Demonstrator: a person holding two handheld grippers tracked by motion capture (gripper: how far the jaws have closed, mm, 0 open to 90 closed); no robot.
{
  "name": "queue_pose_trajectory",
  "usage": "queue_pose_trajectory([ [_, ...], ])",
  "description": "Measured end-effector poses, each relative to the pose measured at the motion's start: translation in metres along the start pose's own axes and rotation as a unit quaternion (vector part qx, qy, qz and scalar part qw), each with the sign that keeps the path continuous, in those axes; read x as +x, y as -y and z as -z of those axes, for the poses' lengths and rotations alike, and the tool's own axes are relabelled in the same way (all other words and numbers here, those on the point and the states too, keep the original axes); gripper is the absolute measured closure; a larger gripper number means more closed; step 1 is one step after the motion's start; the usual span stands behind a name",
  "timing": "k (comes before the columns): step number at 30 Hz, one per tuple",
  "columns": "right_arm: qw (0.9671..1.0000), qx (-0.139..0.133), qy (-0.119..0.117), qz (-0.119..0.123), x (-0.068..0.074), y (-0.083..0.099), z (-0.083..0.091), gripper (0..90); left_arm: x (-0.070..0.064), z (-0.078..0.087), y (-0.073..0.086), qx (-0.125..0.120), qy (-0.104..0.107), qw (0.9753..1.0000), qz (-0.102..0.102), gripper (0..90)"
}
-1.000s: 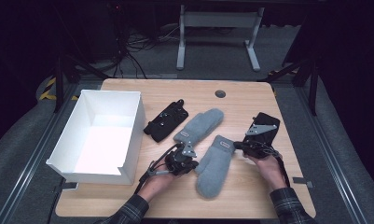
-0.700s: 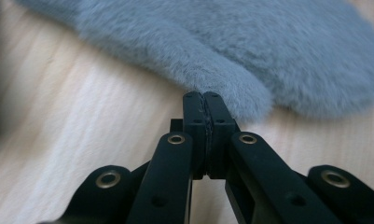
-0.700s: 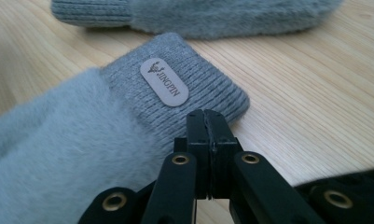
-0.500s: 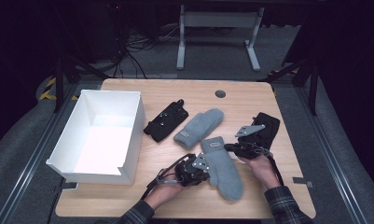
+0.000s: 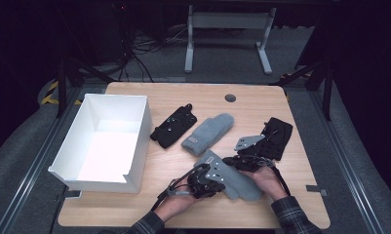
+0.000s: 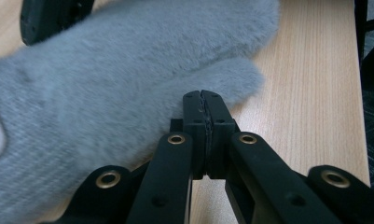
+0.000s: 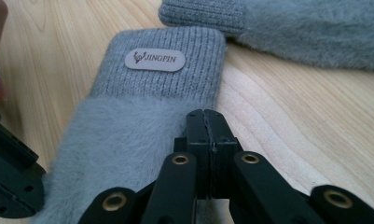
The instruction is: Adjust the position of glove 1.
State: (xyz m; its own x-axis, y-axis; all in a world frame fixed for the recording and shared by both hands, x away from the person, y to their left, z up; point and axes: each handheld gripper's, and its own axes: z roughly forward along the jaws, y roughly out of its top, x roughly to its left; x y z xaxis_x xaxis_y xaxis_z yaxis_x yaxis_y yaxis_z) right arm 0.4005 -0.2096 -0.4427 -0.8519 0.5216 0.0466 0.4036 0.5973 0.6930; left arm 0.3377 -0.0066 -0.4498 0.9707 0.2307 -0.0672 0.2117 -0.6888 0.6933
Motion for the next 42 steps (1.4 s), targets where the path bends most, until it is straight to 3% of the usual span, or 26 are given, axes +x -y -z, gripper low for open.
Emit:
queue_pose_trajectory([
  [6, 0.9998, -0.016, 0.012, -0.01, 0.0, 0.003, 0.019, 90.0, 0.01, 0.016, 0.0, -0.024, -0.006, 0.9995, 0.02, 89.6],
  [7, 0.9997, -0.017, 0.014, -0.011, 0.001, 0.005, 0.023, 90.0, 0.016, 0.022, -0.001, -0.026, -0.02, 0.9992, 0.024, 89.6],
  [10, 0.9996, -0.017, 0.018, -0.013, 0.004, 0.009, 0.028, 90.0, 0.022, 0.03, -0.001, -0.039, -0.032, 0.9981, 0.035, 89.6],
  [11, 0.9995, -0.015, 0.02, -0.019, 0.007, 0.016, 0.033, 90.0, 0.029, 0.036, -0.001, -0.049, -0.045, 0.9968, 0.045, 89.6],
  [13, 0.9995, -0.015, 0.021, -0.02, 0.009, 0.018, 0.035, 90.0, 0.034, 0.038, -0.002, -0.049, -0.052, 0.9963, 0.048, 89.6],
  [15, 0.9993, -0.015, 0.024, -0.022, 0.014, 0.023, 0.041, 90.0, 0.045, 0.043, -0.004, -0.052, -0.072, 0.9946, 0.054, 89.5],
  [20, 0.9988, -0.019, 0.035, -0.028, 0.027, 0.037, 0.059, 90.0, 0.068, 0.044, -0.009, -0.059, -0.086, 0.9918, 0.073, 89.6],
  [25, 0.9986, -0.013, 0.04, -0.032, 0.035, 0.052, 0.068, 90.0, 0.083, 0.038, -0.016, -0.056, -0.096, 0.9906, 0.08, 89.6],
  [30, 0.9987, -0.005, 0.036, -0.037, 0.044, 0.064, 0.072, 90.0, 0.091, 0.019, -0.022, -0.032, -0.096, 0.9917, 0.079, 89.5],
  [35, 0.9985, 0.026, 0.037, -0.031, 0.048, 0.069, 0.062, 90.0, 0.091, 0.002, -0.022, 0.012, -0.098, 0.9926, 0.07, 89.6],
  [42, 0.9983, 0.032, 0.038, -0.029, 0.046, 0.069, 0.059, 90.0, 0.084, 0.005, -0.019, 0.026, -0.098, 0.9927, 0.066, 89.9],
])
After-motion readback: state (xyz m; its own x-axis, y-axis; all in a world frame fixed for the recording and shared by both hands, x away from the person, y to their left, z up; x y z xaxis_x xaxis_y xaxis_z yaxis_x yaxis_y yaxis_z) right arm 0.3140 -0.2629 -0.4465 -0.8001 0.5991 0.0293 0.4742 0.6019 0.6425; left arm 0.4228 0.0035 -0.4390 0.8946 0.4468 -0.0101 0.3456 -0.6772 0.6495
